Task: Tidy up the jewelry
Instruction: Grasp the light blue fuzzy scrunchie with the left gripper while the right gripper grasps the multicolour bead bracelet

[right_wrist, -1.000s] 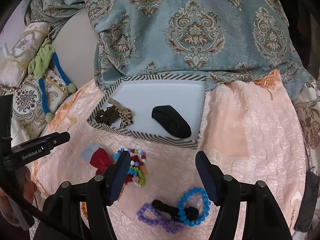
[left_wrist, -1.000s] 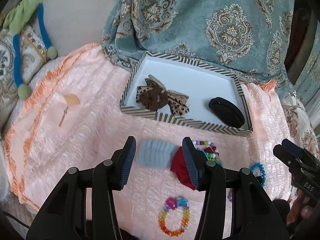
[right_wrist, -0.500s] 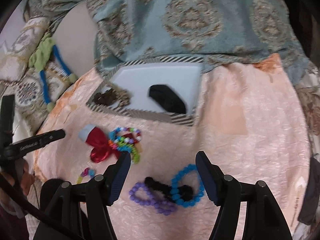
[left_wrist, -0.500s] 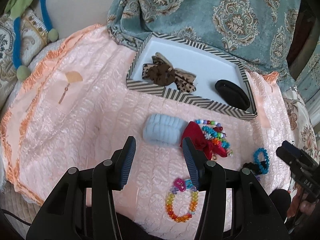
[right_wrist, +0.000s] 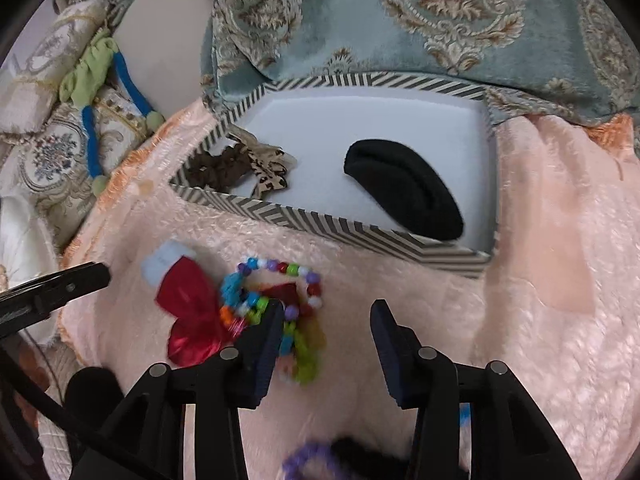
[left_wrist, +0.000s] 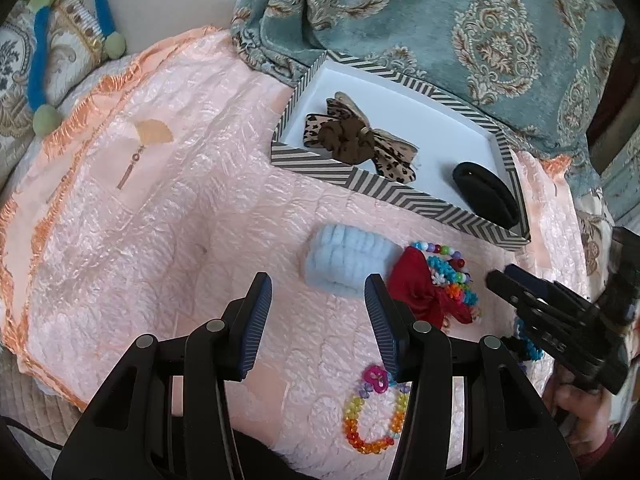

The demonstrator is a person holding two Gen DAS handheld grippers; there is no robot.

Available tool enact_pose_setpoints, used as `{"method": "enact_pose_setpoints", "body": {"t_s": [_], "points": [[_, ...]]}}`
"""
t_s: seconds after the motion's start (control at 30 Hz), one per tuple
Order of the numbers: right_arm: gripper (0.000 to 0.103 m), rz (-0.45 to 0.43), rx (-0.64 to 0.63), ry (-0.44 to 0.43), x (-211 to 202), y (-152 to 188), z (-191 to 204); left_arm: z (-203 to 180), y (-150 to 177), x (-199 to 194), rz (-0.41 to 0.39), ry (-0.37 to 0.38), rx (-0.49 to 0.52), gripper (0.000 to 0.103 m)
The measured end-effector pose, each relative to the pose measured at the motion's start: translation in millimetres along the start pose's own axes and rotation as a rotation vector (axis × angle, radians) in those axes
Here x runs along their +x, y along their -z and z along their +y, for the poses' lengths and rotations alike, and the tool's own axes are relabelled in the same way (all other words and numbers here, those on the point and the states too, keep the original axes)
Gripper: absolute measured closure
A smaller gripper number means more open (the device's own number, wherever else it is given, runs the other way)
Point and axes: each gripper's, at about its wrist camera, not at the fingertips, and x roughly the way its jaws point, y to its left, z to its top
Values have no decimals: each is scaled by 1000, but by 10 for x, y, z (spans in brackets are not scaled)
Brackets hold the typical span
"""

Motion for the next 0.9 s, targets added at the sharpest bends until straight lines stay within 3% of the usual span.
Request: {"method": "enact_pose_setpoints", "body": {"t_s": [0.33, 0.4, 0.47, 0.67, 0.8, 0.9], "points": [[75, 26, -61, 41, 383, -58, 90, 65, -82, 160, 33, 20, -60, 55], [88, 23, -98, 75, 391, -48, 124, 57, -86, 185, 41, 24, -64, 55], [94, 25, -121, 107, 392, -39, 110, 45, -87, 196, 46, 31, -68, 55], [94, -13, -84, 112, 144, -3, -110, 45, -106, 193, 44, 38, -77, 55], [94, -14, -50, 135, -30, 68, -326, 70, -144, 281, 56, 48, -112, 47], [94, -6, -14, 137, -83, 109, -462, 75, -172, 361, 65, 55, -141, 47]]}}
